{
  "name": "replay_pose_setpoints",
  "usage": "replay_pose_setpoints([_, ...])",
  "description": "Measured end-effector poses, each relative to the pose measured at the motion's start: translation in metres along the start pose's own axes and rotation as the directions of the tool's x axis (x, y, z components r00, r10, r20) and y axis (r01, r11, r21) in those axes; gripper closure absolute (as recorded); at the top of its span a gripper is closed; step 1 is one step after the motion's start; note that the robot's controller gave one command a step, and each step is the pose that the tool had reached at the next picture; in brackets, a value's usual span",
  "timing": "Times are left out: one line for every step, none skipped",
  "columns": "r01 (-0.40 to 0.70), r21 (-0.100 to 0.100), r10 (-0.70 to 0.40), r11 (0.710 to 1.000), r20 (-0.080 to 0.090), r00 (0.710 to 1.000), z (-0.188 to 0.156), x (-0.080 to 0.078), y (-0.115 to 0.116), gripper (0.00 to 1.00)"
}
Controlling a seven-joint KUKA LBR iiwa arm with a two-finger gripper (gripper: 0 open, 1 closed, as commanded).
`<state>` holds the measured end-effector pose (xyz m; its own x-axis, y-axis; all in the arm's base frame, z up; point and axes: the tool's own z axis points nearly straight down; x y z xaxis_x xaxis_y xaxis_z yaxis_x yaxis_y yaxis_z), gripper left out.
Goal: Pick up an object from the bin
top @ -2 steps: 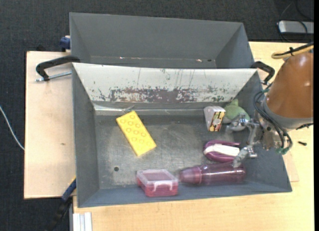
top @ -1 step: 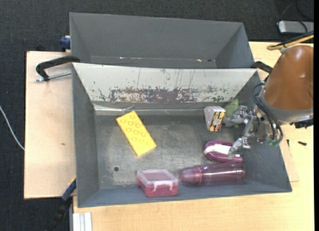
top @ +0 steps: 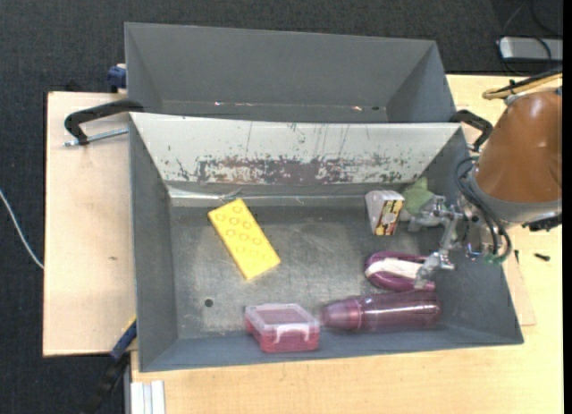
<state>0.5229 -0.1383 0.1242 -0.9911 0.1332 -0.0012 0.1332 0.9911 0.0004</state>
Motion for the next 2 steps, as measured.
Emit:
replay_pose_setpoints([-0.141, -0.003, 0.141, 0.990, 0.021, 0.990, 0.0484, 0.0111, -0.0006, 0.00])
replay_pose_setpoints([-0.165, -0.005, 0.165, 0.986, 0.018, 0.986, 0.0579, 0.0092, 0.0006, 1.00])
